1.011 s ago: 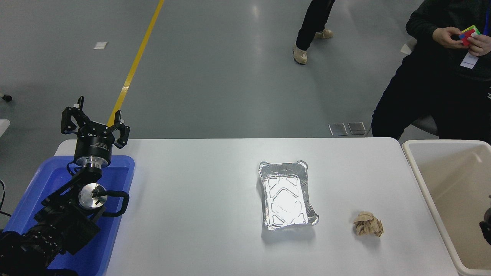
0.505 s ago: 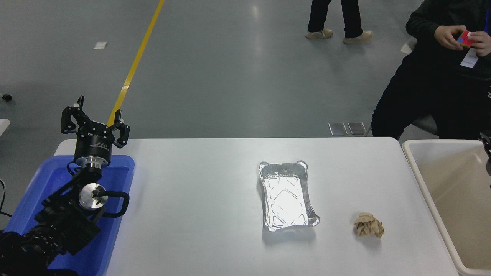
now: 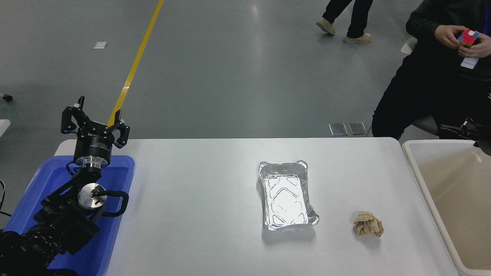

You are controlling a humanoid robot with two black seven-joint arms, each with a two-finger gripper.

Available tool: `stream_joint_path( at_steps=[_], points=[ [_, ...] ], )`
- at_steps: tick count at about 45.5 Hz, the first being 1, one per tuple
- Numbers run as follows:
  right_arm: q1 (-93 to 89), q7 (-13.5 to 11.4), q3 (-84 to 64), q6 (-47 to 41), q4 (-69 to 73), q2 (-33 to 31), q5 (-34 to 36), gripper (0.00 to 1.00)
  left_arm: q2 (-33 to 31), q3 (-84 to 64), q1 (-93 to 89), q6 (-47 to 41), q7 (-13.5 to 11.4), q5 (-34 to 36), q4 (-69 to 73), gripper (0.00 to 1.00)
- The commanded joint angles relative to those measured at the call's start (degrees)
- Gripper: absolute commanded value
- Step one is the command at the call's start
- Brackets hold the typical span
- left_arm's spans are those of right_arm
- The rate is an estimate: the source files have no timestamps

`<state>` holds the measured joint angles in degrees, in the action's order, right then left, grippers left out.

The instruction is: Pick up paper cup place in dustbin

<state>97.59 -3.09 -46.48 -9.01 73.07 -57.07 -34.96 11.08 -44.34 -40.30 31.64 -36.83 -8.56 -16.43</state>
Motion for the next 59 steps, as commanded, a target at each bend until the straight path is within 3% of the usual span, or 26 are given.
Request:
stream_joint_path(
  at_steps=[1, 11, 21, 35, 59],
  points=[
    [25.97, 0.19, -19.95, -10.66, 14.46, 3.19, -1.52, 1.00, 0.00, 0.04, -0.04, 0.00, 0.00, 0.04, 0.00, 0.99],
    [35.91, 0.81, -24.44, -23.23, 19.04, 13.20, 0.85, 1.00, 0.00, 0.04, 0.05, 0.00, 0.00, -0.05, 0.00, 0.99],
    [40.04, 1.78, -26.29, -31.24, 19.30, 24.28, 14.47, 1.00, 0.00, 0.04, 0.05, 0.00, 0.00, 0.04, 0.00, 0.99],
    [45.14, 1.86, -32.97, -32.83, 21.93, 32.63, 24.05, 1.00, 0.00, 0.13, 0.05, 0.00, 0.00, 0.04, 0.00, 0.99],
    [49.45, 3.44, -28.93, -32.21, 26.07, 42.83, 27.48, 1.00, 0.00, 0.13, 0.05, -0.09, 0.00, -0.14, 0.00, 0.99]
  ],
)
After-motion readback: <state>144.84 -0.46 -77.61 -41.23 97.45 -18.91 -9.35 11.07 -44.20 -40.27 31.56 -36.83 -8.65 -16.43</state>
